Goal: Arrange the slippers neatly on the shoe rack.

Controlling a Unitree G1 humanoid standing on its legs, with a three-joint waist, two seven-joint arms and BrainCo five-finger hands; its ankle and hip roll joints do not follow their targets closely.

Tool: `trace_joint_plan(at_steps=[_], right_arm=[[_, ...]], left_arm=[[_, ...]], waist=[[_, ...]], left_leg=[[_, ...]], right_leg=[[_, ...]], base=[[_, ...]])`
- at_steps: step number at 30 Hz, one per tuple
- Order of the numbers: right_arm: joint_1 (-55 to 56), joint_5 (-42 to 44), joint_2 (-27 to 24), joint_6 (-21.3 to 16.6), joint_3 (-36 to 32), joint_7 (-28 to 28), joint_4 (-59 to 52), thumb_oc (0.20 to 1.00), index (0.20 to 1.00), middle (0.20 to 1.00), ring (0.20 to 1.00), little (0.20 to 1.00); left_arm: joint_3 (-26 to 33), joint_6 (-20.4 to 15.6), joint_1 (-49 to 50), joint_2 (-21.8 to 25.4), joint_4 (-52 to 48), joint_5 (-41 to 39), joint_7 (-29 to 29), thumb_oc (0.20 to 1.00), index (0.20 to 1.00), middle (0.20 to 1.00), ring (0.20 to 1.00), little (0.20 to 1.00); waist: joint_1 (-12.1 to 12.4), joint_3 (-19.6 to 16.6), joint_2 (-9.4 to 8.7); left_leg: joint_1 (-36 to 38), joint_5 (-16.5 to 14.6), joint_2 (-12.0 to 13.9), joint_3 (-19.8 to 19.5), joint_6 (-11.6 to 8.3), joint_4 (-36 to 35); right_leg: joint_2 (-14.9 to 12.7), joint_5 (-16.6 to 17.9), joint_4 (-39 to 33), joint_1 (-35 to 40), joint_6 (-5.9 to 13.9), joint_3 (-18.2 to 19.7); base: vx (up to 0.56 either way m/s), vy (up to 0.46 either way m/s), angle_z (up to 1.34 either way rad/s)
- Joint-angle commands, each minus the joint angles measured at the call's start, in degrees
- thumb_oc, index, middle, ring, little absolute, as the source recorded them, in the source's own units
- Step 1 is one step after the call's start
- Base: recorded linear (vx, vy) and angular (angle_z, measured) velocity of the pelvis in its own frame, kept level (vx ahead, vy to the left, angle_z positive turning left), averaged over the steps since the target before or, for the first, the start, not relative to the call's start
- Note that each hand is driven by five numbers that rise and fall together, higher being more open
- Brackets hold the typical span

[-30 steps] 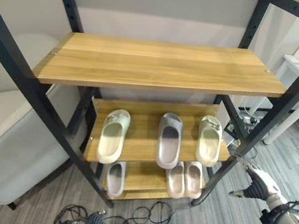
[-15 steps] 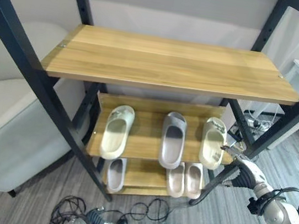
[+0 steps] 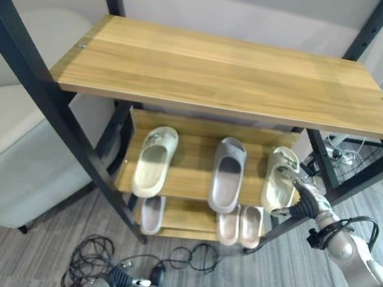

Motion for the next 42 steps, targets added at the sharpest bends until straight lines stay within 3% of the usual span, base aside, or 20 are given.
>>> trace_joint_plan(at_steps=[1,19,42], right_arm=[[-5.71,2.18,-0.71,-1.47,-2.03,-0.54,-1.35,1.000,1.000,1.000,1.000,1.000],[-15.22,3.29,-3.66,-0.10,-0.51,-3.51,5.00,1.000,1.000,1.000,1.000,1.000],[-28.27,4.70,-1.09,0.91,4.35,-8.07,14.10,1.000,1.000,1.000,1.000,1.000]], left_arm=[[-1.01,-0.20,-1.66,-0.13,4.64,0.64,0.15,1.000,1.000,1.000,1.000,1.000],[-2.57,-0.48,-3.13,-0.27,4.00,-1.60,0.76,1.000,1.000,1.000,1.000,1.000],[-4.33,-1.43,-5.58,-0.30,2.19,-4.75,2.55,1.000,1.000,1.000,1.000,1.000]], waist=[[2.90,1.90,0.99],[5.09,3.90,0.73],[8.04,8.09,0.37]], left_leg=[[0.77,-2.74,-1.98,-0.67,1.80,0.68],[-3.92,-1.89,-2.58,-2.23,1.76,0.89],[-9.58,-0.71,-3.94,-4.02,1.96,1.60]], right_leg=[[-1.37,-3.15,3.31,0.43,3.71,0.92],[-1.64,-2.90,3.15,-2.82,3.59,-0.45],[-2.14,-2.32,3.73,-6.90,3.64,-1.21]], base=[[0.04,0.002,0.10],[-0.01,-0.001,0.06],[-0.01,-0.001,0.04]])
